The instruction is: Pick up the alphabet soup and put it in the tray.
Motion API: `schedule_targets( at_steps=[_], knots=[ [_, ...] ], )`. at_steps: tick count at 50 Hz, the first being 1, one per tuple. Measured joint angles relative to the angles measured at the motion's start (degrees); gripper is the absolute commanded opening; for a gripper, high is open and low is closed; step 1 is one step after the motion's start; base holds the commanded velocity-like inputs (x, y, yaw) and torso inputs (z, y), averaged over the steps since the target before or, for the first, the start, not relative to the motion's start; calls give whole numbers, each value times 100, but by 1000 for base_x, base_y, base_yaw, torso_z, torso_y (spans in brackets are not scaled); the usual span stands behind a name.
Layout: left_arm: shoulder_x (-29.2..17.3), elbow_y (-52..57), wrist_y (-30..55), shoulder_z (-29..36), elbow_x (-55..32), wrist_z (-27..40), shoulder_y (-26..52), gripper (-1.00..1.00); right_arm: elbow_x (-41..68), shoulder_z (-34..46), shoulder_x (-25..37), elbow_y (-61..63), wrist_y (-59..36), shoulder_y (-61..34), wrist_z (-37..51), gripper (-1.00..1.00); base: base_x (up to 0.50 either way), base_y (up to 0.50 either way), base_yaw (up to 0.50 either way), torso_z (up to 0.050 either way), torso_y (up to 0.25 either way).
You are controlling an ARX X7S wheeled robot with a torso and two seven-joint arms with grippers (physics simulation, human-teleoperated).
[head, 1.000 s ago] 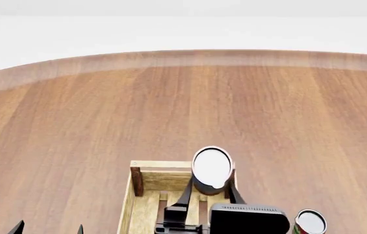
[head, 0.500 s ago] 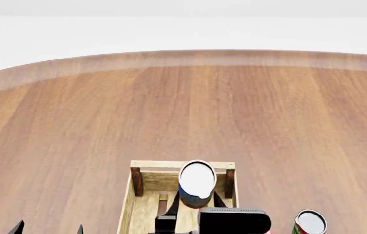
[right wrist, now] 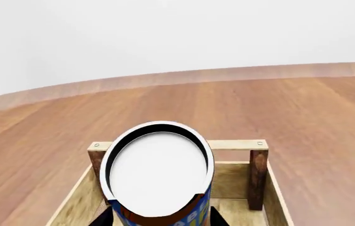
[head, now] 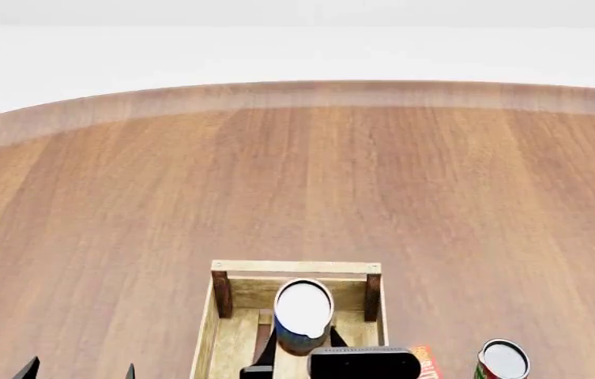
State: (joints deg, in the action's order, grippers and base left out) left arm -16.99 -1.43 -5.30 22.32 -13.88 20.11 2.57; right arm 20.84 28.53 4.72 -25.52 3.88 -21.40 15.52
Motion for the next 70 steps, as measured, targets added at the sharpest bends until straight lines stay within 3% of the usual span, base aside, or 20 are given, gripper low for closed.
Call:
schedule_targets(
  at_steps=[70],
  knots=[
    [-75,36,-23,93,-57,96,6,100,630,556,-101,-1236,2,-284,-446,-100,0,0,0,0,1]
  ],
)
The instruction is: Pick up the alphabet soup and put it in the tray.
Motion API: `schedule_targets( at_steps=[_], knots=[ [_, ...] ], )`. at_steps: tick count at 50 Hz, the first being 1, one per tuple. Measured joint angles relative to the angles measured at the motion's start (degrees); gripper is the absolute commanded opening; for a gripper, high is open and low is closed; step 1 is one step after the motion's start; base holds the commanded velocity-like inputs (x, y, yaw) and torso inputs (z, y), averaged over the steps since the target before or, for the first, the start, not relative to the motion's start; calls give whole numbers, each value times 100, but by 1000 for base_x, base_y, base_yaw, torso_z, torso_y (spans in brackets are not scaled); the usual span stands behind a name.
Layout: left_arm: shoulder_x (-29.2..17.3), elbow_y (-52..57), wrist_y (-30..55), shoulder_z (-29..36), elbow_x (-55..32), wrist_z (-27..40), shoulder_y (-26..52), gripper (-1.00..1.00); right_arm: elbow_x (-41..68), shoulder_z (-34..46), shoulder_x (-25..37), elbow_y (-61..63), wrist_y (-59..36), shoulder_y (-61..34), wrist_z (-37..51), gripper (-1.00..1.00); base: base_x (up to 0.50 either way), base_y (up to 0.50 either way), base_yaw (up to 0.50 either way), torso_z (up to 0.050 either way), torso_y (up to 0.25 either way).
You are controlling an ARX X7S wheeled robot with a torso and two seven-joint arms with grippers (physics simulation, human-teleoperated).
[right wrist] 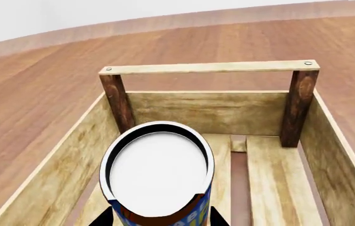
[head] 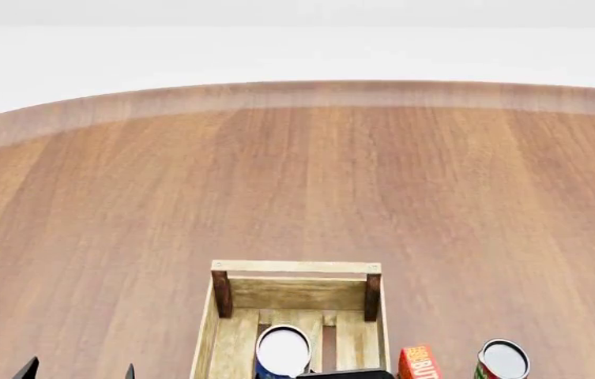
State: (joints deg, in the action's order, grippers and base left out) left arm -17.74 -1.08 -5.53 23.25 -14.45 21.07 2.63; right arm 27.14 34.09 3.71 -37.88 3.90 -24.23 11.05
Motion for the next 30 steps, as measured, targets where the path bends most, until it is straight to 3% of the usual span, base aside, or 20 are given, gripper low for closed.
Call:
schedule_targets(
  at_steps=[21,22,30],
  knots=[
    [-17,-4,-10,26,-17,22,9,100,120,147,6,-104,-102,-53,-44,-100,0,0,0,0,0],
    [-18,-5,-10,27,-18,23,9,100,132,155,8,-105,-108,-52,-46,100,0,0,0,0,0],
    [-25,-6,-13,37,-25,32,12,100,143,177,26,-20,-161,-74,-79,100,0,0,0,0,0]
  ],
)
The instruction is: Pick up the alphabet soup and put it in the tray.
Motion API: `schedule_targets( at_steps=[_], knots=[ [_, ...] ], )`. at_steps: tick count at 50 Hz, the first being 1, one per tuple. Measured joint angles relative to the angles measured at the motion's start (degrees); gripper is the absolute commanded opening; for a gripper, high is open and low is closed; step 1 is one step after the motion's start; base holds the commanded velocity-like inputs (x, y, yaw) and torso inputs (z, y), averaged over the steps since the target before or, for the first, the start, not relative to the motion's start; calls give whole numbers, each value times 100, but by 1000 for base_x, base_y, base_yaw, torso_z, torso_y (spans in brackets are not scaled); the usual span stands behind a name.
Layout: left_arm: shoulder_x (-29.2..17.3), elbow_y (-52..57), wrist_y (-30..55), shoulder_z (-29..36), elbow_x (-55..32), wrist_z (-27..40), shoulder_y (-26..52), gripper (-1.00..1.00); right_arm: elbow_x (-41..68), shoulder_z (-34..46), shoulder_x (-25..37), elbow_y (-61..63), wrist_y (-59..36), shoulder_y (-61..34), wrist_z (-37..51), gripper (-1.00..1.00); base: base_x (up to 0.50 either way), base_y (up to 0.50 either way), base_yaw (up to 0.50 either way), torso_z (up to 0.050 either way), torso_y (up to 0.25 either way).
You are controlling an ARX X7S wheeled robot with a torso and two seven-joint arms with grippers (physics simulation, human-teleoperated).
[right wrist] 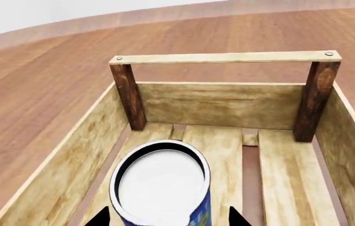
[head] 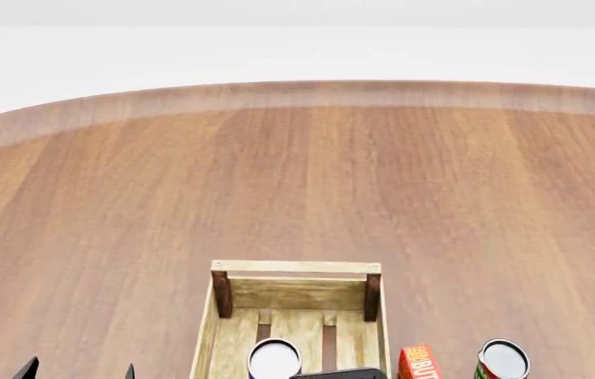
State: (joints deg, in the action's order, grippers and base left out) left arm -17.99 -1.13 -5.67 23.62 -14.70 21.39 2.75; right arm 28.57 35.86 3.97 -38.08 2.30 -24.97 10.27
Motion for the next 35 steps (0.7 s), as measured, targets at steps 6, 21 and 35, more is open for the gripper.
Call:
schedule_targets(
  at_steps=[6,21,35],
  knots=[
    [-5,4,-1,6,-7,8,-1,100,28,15,19,64,-23,-6,-8,100,0,0,0,0,0],
    [-19,9,-8,22,-23,26,-1,100,110,66,181,573,-167,68,123,100,0,0,0,1,0],
    [-27,39,-36,9,-95,30,-5,100,213,91,478,1519,-372,251,370,100,0,0,0,0,0]
  ],
)
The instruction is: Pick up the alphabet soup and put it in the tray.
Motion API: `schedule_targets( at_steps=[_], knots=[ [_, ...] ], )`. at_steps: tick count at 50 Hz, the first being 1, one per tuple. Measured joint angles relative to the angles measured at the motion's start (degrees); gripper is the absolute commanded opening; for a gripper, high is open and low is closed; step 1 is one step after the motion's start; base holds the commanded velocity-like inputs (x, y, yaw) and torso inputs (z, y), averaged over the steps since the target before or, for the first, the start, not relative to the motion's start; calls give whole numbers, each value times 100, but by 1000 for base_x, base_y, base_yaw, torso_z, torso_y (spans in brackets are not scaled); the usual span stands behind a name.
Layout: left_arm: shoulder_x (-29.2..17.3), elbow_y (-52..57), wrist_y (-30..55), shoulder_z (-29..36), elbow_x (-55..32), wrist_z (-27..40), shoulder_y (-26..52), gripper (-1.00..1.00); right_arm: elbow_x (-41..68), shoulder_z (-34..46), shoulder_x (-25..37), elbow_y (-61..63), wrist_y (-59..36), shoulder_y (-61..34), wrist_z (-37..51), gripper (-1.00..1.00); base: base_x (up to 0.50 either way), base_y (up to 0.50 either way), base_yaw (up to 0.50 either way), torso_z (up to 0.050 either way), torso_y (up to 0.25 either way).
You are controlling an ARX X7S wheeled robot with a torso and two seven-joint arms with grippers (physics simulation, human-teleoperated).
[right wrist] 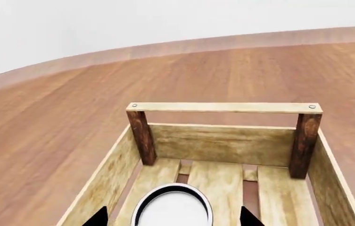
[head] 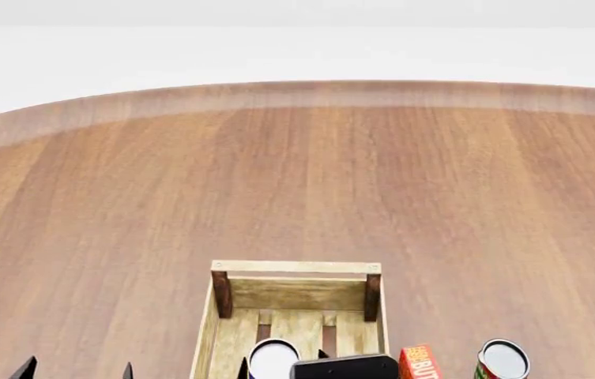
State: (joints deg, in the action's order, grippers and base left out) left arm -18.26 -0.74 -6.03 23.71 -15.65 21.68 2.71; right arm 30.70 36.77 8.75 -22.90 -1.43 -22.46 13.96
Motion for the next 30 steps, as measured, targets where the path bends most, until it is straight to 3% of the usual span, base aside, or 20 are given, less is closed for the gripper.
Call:
schedule_targets(
  at_steps=[30],
  knots=[
    [-60,203,-283,-9,31,38,-84,100,-421,108,661,1977,162,482,632,100,0,0,0,0,0]
  ],
)
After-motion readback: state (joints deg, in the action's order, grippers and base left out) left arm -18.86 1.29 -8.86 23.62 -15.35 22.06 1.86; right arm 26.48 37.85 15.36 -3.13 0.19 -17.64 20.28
